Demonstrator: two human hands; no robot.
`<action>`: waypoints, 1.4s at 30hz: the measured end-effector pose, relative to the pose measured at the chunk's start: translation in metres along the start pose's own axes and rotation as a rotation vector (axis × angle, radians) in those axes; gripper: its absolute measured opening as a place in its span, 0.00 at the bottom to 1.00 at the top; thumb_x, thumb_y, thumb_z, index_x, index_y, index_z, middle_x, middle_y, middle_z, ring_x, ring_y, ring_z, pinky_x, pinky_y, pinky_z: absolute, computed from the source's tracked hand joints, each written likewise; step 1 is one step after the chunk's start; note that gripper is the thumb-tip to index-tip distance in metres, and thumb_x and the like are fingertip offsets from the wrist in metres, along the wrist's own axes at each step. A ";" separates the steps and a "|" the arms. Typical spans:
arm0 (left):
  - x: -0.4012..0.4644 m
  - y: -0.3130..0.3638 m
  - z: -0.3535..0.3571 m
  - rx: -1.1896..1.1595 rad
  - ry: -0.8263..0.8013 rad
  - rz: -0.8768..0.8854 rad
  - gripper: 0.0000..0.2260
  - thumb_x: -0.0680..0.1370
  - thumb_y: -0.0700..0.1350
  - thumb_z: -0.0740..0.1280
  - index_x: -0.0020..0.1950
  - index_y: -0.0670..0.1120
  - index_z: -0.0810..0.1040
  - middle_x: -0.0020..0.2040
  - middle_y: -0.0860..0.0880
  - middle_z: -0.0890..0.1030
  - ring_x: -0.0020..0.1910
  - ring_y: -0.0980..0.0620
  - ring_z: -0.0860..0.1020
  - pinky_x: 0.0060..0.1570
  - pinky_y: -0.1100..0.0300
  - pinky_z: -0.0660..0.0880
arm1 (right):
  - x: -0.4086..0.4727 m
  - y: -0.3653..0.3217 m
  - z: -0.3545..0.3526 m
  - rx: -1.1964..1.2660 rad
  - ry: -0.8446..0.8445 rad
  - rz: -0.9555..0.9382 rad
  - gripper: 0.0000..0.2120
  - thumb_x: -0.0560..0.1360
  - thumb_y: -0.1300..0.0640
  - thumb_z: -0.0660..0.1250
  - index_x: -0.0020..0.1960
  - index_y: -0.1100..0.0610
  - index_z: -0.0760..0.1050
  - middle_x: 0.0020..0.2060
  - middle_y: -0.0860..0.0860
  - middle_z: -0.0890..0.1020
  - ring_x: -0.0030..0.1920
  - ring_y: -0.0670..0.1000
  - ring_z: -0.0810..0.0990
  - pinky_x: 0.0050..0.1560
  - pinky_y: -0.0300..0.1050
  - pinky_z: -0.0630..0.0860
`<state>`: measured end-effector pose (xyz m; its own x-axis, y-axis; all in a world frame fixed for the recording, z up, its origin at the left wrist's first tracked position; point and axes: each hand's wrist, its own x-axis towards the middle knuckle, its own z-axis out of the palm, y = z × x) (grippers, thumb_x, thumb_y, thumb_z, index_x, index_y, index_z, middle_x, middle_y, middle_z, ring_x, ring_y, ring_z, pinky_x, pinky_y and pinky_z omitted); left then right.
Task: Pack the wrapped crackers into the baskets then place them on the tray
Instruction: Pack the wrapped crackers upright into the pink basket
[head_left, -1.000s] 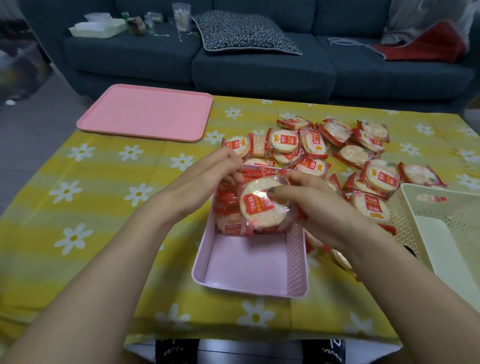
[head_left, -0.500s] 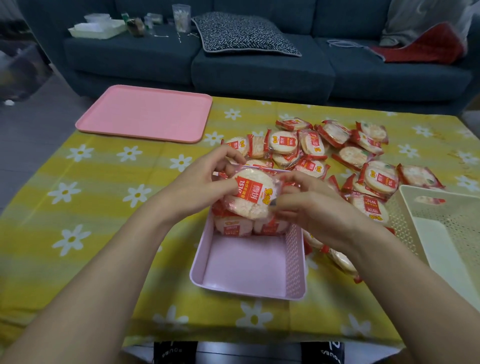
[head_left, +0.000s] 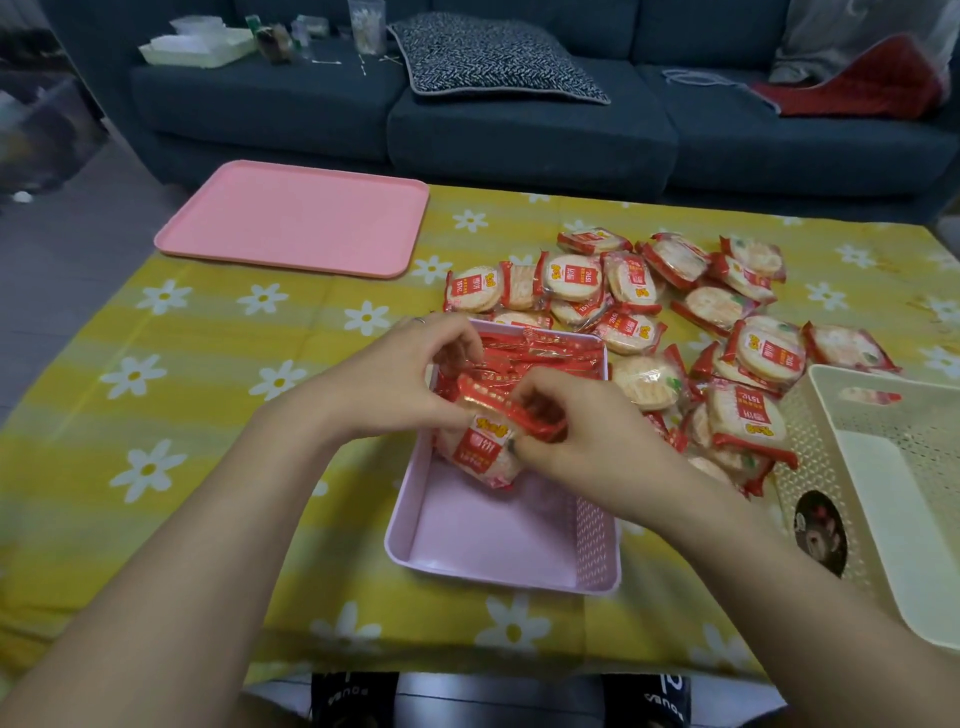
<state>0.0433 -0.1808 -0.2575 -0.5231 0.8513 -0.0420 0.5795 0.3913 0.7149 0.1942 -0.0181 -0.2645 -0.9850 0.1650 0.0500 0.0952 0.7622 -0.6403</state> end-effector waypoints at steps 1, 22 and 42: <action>-0.001 -0.001 0.002 0.068 -0.024 -0.025 0.27 0.56 0.59 0.67 0.54 0.55 0.74 0.52 0.55 0.74 0.54 0.53 0.70 0.56 0.56 0.70 | 0.000 0.001 0.003 -0.042 -0.013 -0.022 0.10 0.69 0.56 0.71 0.49 0.50 0.76 0.39 0.45 0.81 0.40 0.46 0.78 0.44 0.49 0.76; 0.003 -0.023 0.033 0.309 -0.080 -0.312 0.63 0.60 0.49 0.82 0.78 0.61 0.37 0.68 0.47 0.70 0.57 0.44 0.80 0.54 0.47 0.80 | 0.004 -0.011 0.061 -0.421 0.094 -0.107 0.13 0.74 0.61 0.68 0.55 0.57 0.67 0.52 0.56 0.69 0.36 0.63 0.76 0.27 0.53 0.67; 0.002 -0.023 0.041 0.232 -0.054 -0.306 0.63 0.65 0.50 0.80 0.79 0.56 0.31 0.44 0.48 0.83 0.43 0.48 0.82 0.48 0.48 0.80 | -0.006 -0.008 0.056 0.700 -0.008 0.648 0.12 0.69 0.67 0.71 0.41 0.55 0.70 0.37 0.54 0.74 0.39 0.51 0.71 0.40 0.46 0.67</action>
<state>0.0543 -0.1745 -0.3026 -0.6637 0.6977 -0.2698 0.5311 0.6935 0.4868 0.1918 -0.0602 -0.3024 -0.7722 0.4176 -0.4789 0.5174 -0.0244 -0.8554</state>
